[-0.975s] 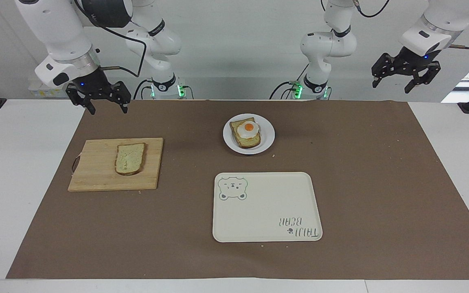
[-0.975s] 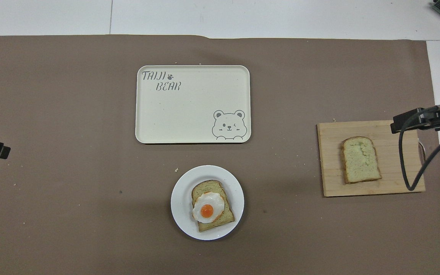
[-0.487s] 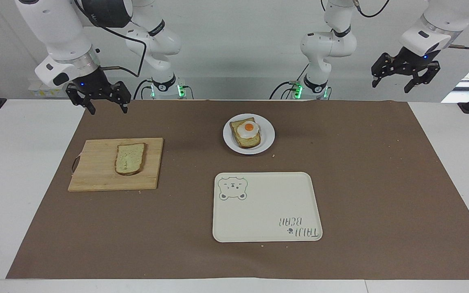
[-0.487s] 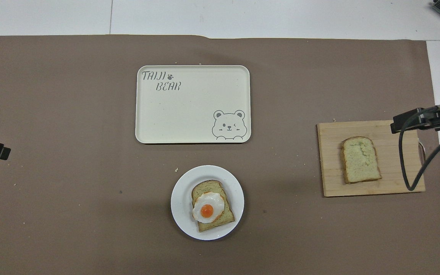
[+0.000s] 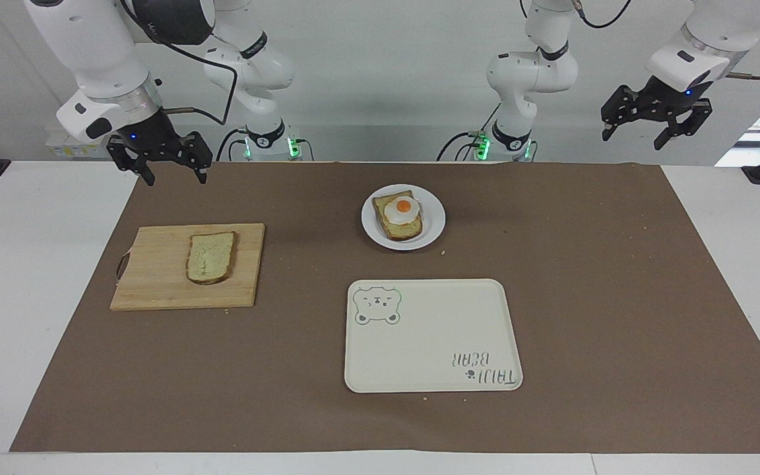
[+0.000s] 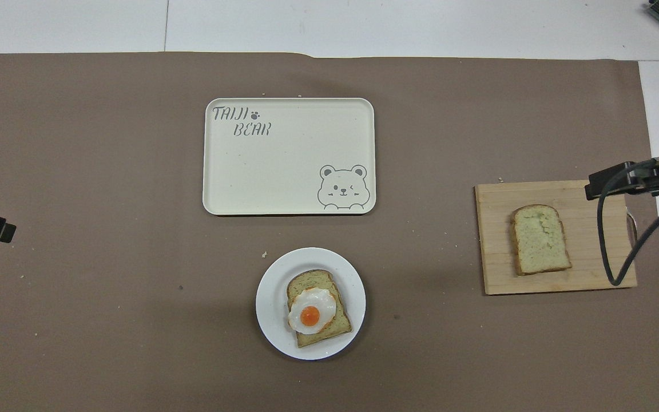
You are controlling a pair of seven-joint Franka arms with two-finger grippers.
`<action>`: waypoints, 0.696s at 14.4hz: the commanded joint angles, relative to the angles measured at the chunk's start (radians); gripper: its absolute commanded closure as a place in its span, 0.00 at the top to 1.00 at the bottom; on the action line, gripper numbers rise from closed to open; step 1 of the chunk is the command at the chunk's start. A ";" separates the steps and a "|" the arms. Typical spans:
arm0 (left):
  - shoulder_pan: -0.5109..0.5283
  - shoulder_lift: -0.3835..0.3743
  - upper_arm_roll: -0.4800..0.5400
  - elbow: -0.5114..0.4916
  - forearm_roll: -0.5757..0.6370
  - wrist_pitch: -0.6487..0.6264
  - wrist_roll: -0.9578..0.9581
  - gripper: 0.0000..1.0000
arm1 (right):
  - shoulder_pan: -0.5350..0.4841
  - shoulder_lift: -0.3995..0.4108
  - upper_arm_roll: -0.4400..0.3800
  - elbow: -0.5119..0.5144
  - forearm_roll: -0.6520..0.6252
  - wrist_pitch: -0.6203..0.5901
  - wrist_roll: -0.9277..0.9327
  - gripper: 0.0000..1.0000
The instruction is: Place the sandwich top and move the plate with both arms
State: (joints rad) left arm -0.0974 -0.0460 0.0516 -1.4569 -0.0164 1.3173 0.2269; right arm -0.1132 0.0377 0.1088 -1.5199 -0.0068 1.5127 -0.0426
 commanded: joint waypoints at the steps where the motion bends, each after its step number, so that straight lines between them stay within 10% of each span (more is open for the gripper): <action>1: -0.005 -0.018 0.005 -0.011 0.000 -0.015 -0.011 1.00 | -0.011 0.004 0.005 0.007 0.021 -0.011 0.007 1.00; 10: -0.004 -0.018 0.005 -0.011 0.000 -0.013 -0.008 1.00 | -0.011 0.004 0.005 0.007 0.019 -0.011 0.007 1.00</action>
State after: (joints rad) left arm -0.0977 -0.0480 0.0512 -1.4569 -0.0164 1.3162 0.2269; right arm -0.1132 0.0377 0.1088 -1.5199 -0.0068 1.5127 -0.0426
